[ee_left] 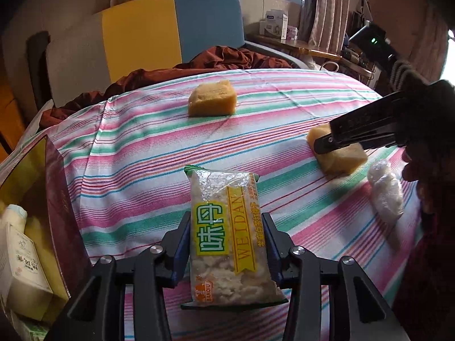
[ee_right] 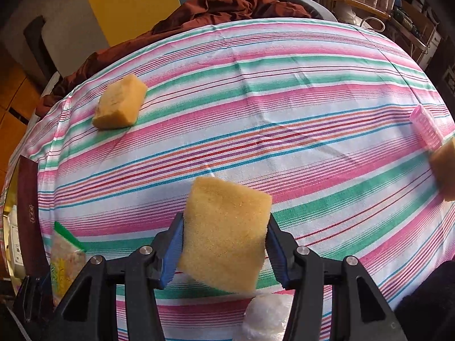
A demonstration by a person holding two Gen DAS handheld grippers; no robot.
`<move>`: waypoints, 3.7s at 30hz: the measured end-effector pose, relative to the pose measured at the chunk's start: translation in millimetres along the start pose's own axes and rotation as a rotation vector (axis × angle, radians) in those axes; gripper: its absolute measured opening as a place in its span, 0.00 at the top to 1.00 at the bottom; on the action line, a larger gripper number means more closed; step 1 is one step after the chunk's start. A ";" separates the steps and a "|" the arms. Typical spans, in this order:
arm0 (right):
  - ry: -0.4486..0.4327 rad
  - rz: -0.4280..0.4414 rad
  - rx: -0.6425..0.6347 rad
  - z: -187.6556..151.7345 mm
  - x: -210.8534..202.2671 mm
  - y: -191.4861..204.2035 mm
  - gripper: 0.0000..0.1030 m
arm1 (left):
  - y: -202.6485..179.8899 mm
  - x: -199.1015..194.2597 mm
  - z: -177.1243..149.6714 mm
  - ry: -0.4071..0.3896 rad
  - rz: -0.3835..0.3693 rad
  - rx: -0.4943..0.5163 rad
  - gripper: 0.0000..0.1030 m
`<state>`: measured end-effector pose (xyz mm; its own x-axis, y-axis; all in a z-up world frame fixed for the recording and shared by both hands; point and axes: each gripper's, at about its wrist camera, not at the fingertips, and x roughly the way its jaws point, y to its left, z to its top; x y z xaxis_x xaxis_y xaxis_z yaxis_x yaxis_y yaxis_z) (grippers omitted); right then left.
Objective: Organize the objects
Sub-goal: 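Carry the rice packet into the gold tray and open the left gripper, then carry the yellow sponge into the gold tray and open the right gripper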
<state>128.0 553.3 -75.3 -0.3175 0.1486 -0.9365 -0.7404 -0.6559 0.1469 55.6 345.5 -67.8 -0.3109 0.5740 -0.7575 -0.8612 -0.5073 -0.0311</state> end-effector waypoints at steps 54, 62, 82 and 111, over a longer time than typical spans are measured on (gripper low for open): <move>-0.032 -0.152 -0.154 -3.8 -2.1 25.6 0.48 | 269.1 -114.7 -58.4 -0.038 0.458 -0.495 0.55; -0.033 -0.156 -0.157 -1.9 -0.8 26.6 0.48 | 288.5 -93.9 -59.6 0.035 0.440 -0.537 0.39; -0.036 -0.075 -0.290 -11.1 0.2 56.2 0.48 | 283.0 -170.4 -102.4 -0.102 0.487 -0.603 0.10; -0.122 0.252 -0.731 -45.6 -33.3 357.4 0.47 | 260.9 -201.8 -121.4 -0.151 0.497 -0.551 0.00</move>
<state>-99.0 280.2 -6.1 -0.5186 -0.0171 -0.8548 -0.0727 -0.9953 0.0640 -57.5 19.2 -2.2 -0.6960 0.2555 -0.6710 -0.2920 -0.9545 -0.0605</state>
